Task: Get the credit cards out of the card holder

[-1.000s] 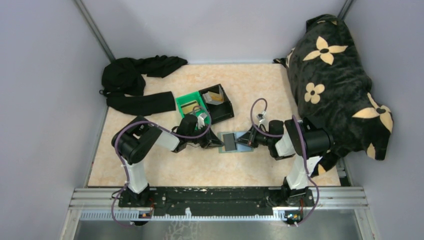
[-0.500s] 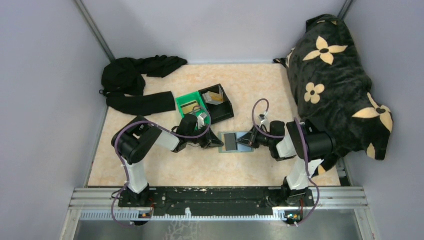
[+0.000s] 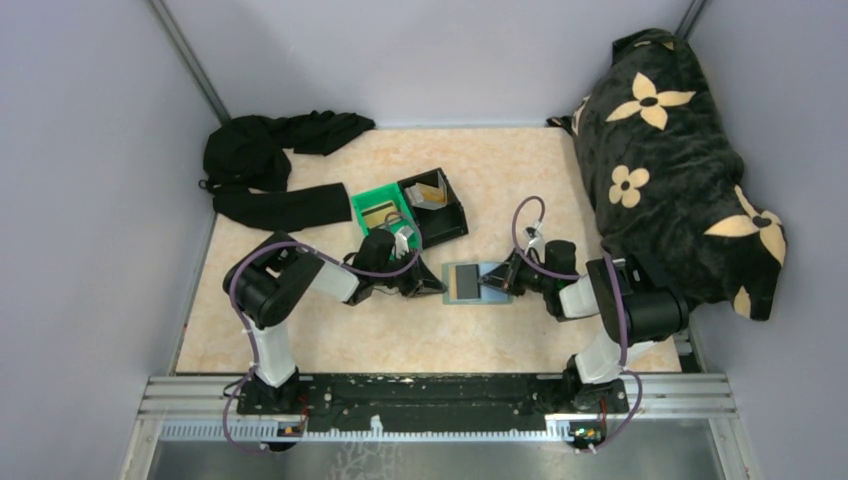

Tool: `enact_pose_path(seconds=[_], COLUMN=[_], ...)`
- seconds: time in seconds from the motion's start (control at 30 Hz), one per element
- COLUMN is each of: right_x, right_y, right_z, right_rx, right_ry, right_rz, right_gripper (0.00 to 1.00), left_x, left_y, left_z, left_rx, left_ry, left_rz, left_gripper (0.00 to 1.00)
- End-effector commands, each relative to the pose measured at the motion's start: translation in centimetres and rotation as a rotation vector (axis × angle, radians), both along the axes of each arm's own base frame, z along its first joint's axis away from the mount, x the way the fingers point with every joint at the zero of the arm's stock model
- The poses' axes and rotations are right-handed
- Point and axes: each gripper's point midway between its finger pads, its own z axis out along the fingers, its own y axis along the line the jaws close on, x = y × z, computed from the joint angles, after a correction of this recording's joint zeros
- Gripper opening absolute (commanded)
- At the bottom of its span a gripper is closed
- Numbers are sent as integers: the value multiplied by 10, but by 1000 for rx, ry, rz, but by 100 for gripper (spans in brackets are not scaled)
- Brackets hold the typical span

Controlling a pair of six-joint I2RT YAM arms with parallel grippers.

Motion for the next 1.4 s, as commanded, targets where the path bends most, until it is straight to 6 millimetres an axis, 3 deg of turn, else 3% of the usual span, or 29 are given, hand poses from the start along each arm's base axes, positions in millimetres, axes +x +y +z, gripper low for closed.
enact_pose_path(seconds=[0.0,0.2,0.37,0.5,0.63,0.8,1.07,1.33,1.37], right_x=[15,18,18,16,9,-5,-7,-3,-3], right_y=[-8,-24,-26,-22,0,30,35,26,26], right_z=[11,7,7,6,2,3,5,0,0], right_rx=[-27,-46,-63,-47,-57,-84,-100,-174,-172], right_ry=[-80,-68,-68,-63,-51,-58,-64,-60,-61], right_rz=[-32,-84,-80,-58,31,151,160,130,131], right_gripper=[0,0,0,0,0,0,0,0,4], left_x=[-2,2,5,11,23,44,40,3,-3], left_y=[8,11,8,2,-7,-8,-2,-5,-4], left_z=[-11,-3,5,23,42,60,41,8,3], left_rx=[50,67,58,35,113,233,392,425,432], left_ry=[0,-36,-60,-113,-225,-335,-322,-243,-232], left_rz=[4,10,5,-7,-40,-62,-91,-154,-160], left_gripper=[19,19,19,19,22,36,36,27,27])
